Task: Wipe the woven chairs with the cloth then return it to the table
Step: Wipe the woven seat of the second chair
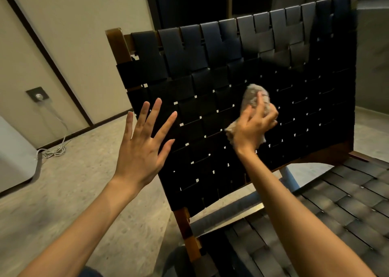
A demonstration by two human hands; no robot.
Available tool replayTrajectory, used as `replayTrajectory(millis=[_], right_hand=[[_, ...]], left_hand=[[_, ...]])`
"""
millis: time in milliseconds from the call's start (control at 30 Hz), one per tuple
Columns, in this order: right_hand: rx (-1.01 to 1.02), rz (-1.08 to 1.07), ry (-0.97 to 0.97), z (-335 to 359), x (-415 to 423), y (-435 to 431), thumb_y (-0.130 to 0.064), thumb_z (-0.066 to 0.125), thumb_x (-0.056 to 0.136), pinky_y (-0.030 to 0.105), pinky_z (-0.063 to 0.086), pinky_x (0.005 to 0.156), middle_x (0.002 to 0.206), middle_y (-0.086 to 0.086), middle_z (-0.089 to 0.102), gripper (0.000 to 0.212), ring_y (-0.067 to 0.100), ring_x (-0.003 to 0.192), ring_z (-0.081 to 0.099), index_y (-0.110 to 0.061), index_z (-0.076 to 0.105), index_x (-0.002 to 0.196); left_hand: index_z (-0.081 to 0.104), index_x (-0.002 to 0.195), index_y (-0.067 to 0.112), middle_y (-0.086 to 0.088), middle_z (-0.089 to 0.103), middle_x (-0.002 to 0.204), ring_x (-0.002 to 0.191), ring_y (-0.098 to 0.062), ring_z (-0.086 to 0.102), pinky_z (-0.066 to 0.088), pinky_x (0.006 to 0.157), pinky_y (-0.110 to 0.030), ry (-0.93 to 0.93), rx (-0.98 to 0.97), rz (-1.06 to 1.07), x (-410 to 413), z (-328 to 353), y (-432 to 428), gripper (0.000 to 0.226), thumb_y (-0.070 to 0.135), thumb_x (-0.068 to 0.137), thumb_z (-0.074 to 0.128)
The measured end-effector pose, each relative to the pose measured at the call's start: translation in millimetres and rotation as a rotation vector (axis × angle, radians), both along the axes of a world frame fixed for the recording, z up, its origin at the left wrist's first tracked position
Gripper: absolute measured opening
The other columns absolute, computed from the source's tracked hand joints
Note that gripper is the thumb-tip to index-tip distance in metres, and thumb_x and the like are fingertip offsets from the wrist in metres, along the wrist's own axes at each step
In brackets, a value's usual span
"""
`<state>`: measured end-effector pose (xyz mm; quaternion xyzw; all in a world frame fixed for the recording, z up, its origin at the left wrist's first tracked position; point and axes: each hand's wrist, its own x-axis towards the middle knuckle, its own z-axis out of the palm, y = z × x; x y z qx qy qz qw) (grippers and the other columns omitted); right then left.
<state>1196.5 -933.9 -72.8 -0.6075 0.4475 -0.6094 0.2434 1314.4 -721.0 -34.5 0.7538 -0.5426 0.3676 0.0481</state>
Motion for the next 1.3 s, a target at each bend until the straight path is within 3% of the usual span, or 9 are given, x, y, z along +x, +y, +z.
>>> replayTrajectory(millis=[133, 333, 433, 567, 867, 967, 1033, 1133, 1300], right_hand=[[-0.448, 0.262, 0.123, 8, 39, 65, -0.014, 0.054, 0.09, 0.039, 0.04, 0.093, 0.133, 0.013, 0.031, 0.043, 0.029, 0.114, 0.035, -0.014, 0.054, 0.133], [-0.768, 0.333, 0.318, 9, 22, 45, -0.012, 0.055, 0.09, 0.041, 0.036, 0.096, 0.128, 0.011, 0.032, 0.044, 0.031, 0.113, 0.036, -0.012, 0.053, 0.135], [-0.512, 0.175, 0.277, 17, 2, 2, -0.006, 0.057, 0.088, 0.038, 0.029, 0.099, 0.129, 0.027, 0.041, 0.049, 0.043, 0.114, 0.041, -0.011, 0.051, 0.136], [-0.078, 0.039, 0.037, 52, 9, -27, -0.015, 0.047, 0.095, 0.041, 0.029, 0.106, 0.132, 0.023, 0.038, 0.045, 0.038, 0.118, 0.039, -0.012, 0.046, 0.14], [-0.712, 0.353, 0.226, 74, 55, 32, -0.014, 0.049, 0.089, 0.035, 0.034, 0.099, 0.132, 0.009, 0.027, 0.048, 0.031, 0.118, 0.036, -0.013, 0.05, 0.137], [-0.532, 0.172, 0.187, 75, 39, -10, -0.009, 0.052, 0.088, 0.037, 0.032, 0.1, 0.131, 0.023, 0.04, 0.049, 0.039, 0.114, 0.041, -0.014, 0.05, 0.138], [-0.311, 0.073, 0.111, 82, 33, -31, -0.013, 0.049, 0.093, 0.025, 0.027, 0.097, 0.132, 0.022, 0.039, 0.049, 0.036, 0.113, 0.039, -0.019, 0.046, 0.141], [-0.066, -0.038, -0.017, 104, 42, -39, -0.022, 0.044, 0.096, 0.028, 0.027, 0.099, 0.135, 0.016, 0.037, 0.046, 0.032, 0.115, 0.038, -0.022, 0.044, 0.142], [-0.474, 0.328, 0.092, 129, 79, 32, -0.011, 0.053, 0.091, 0.032, 0.031, 0.094, 0.133, 0.026, 0.039, 0.048, 0.038, 0.115, 0.038, -0.016, 0.049, 0.138]], left_hand=[[0.015, 0.152, 0.018, -0.011, 0.001, 0.159, 0.146, -0.027, -0.003, -0.001, 0.118, -0.047, 0.023, -0.02, 0.033, 2, 5, 4, 0.062, 0.046, 0.097, 0.027], [0.011, 0.15, 0.004, -0.02, 0.001, 0.157, 0.146, -0.032, -0.001, 0.004, 0.119, -0.045, 0.044, 0.002, 0.056, -8, 13, -3, 0.068, 0.044, 0.097, 0.025], [0.011, 0.15, 0.005, -0.02, -0.001, 0.157, 0.145, -0.034, -0.002, 0.0, 0.119, -0.044, 0.037, 0.015, 0.062, -10, 24, -15, 0.067, 0.045, 0.099, 0.027], [0.01, 0.151, 0.009, -0.019, -0.004, 0.157, 0.145, -0.032, -0.006, -0.008, 0.118, -0.04, 0.03, 0.01, 0.082, -8, 42, -29, 0.069, 0.042, 0.096, 0.036], [-0.001, 0.15, 0.006, -0.009, -0.011, 0.158, 0.146, -0.022, -0.012, -0.005, 0.119, -0.037, 0.091, 0.06, 0.04, 2, 52, -24, 0.076, 0.051, 0.093, 0.024], [0.001, 0.15, 0.008, -0.009, -0.009, 0.158, 0.146, -0.023, -0.009, -0.005, 0.119, -0.036, 0.074, 0.063, 0.041, 2, 55, -22, 0.076, 0.054, 0.092, 0.022], [0.004, 0.15, 0.011, -0.01, -0.008, 0.158, 0.146, -0.025, -0.009, -0.005, 0.119, -0.038, 0.052, 0.064, 0.053, 4, 58, -22, 0.075, 0.055, 0.092, 0.022], [0.008, 0.151, 0.015, -0.011, -0.006, 0.158, 0.146, -0.026, -0.008, -0.004, 0.119, -0.039, 0.036, 0.049, 0.048, 9, 64, -21, 0.071, 0.054, 0.095, 0.025], [0.007, 0.151, 0.008, -0.011, -0.005, 0.159, 0.147, -0.023, -0.006, 0.001, 0.12, -0.037, 0.104, -0.04, 0.041, 13, 66, -12, 0.075, 0.054, 0.095, 0.023]])
